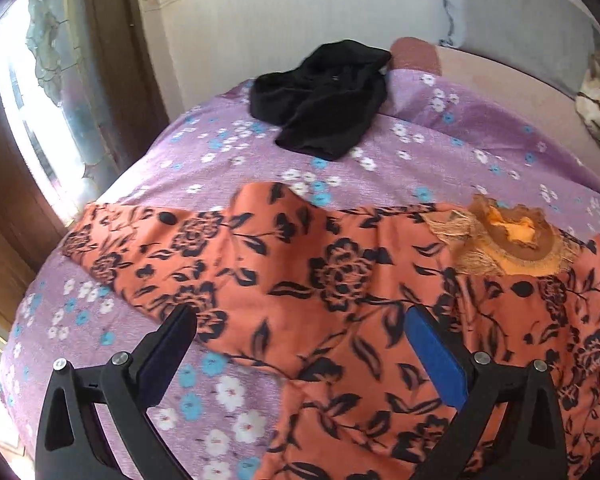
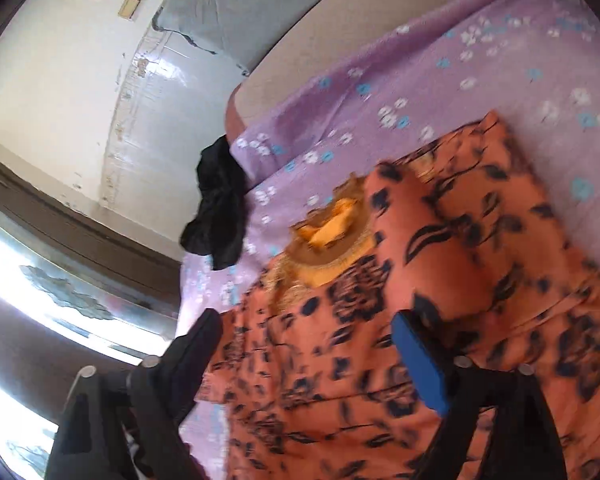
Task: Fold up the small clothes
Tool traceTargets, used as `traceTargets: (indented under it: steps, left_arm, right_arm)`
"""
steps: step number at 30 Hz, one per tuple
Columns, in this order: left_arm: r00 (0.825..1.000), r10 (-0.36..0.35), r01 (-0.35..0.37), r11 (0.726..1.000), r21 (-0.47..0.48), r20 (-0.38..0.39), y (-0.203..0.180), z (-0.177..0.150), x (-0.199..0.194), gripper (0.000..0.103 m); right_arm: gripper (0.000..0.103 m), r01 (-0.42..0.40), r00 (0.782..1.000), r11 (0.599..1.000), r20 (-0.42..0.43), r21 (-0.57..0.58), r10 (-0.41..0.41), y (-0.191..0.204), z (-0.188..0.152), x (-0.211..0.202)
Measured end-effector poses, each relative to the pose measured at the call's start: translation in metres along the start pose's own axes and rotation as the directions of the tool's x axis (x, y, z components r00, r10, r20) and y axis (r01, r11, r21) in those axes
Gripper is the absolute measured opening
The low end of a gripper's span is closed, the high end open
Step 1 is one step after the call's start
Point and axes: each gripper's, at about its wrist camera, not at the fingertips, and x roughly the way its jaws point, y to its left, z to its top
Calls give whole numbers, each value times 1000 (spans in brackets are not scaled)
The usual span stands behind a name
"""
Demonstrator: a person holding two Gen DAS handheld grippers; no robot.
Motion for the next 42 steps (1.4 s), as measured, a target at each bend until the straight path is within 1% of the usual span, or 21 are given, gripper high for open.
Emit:
traceTargets:
  steps: [1, 3, 5, 7, 10, 12, 13, 15, 16, 17, 21, 23, 24, 27, 28, 31, 33, 34, 35, 37, 42]
  left_arm:
    - [999, -39, 39, 999, 8, -1, -10, -1, 1, 103]
    - [993, -119, 119, 993, 22, 14, -30, -2, 1, 103]
    - [971, -237, 237, 971, 41, -4, -48, -2, 3, 103]
    - [953, -300, 302, 952, 48, -35, -59, -2, 7, 103]
    - [947, -317, 316, 948, -23, -49, -56, 4, 13, 103]
    - [932, -357, 352, 932, -87, -60, -49, 6, 17, 103]
    - [926, -371, 364, 926, -102, -64, -48, 6, 18, 98]
    - [915, -398, 390, 914, -108, -65, -48, 7, 19, 68]
    - [904, -420, 411, 905, -107, -79, -51, 7, 21, 43]
    - [894, -438, 427, 897, -113, -96, -52, 6, 23, 34]
    - [880, -458, 446, 888, -109, -124, -60, 0, 28, 42]
    - [884, -441, 429, 897, -105, -155, -65, -2, 30, 81]
    - [882, -443, 429, 896, -118, -160, -66, -4, 31, 84]
    - [835, -509, 494, 861, -124, -208, -73, -10, 36, 84]
    - [834, -506, 494, 863, -109, -222, -77, -12, 38, 83]
    - [837, -486, 486, 871, -66, -253, -87, -19, 46, 43]
    - [851, -474, 477, 878, -47, -226, -88, -20, 45, 38]
    - [848, -480, 482, 875, -48, -224, -87, -19, 45, 23]
    - [842, -490, 490, 869, -61, -226, -85, -17, 47, 15]
    - [831, -521, 512, 853, -100, -196, -78, -15, 45, 15]
    - [861, -501, 495, 865, -77, -85, -63, 5, 22, 14]
  right_arm:
    - [59, 22, 1000, 1000, 6, -10, -22, -14, 6, -8]
    - [58, 65, 997, 998, 33, 12, -65, -46, 20, -26]
    - [58, 83, 995, 996, 54, 28, -84, -72, 31, -42]
    - [58, 78, 994, 996, 68, 41, -80, -92, 39, -55]
    - [58, -18, 996, 997, 87, 80, 11, -113, 43, -65]
    - [58, -76, 993, 992, 93, 101, 67, -119, 42, -62]
    - [58, -88, 993, 990, 89, 114, 78, -118, 41, -56]
    - [51, -91, 995, 987, 48, 133, 85, -112, 42, -40]
    - [48, -96, 995, 987, 23, 125, 94, -109, 42, -33]
    - [47, -79, 997, 991, 8, 110, 79, -106, 42, -28]
    - [40, 43, 991, 991, -134, 126, -26, -119, 27, 2]
    - [36, 45, 991, 990, -131, 133, -28, -124, 25, 3]
    - [36, 49, 990, 991, -135, 127, -32, -122, 26, 2]
    - [36, 68, 989, 992, -134, 108, -54, -119, 25, 4]
    - [36, 74, 990, 992, -131, 98, -60, -117, 24, 4]
    - [36, 90, 989, 993, -127, 77, -80, -113, 24, 5]
    - [36, 95, 988, 993, -128, 74, -85, -112, 24, 4]
    - [36, 96, 988, 993, -129, 73, -86, -112, 24, 4]
    - [36, 95, 988, 993, -129, 72, -85, -113, 24, 4]
    - [36, 93, 988, 993, -131, 75, -82, -113, 24, 4]
    - [36, 88, 988, 993, -134, 79, -77, -113, 24, 4]
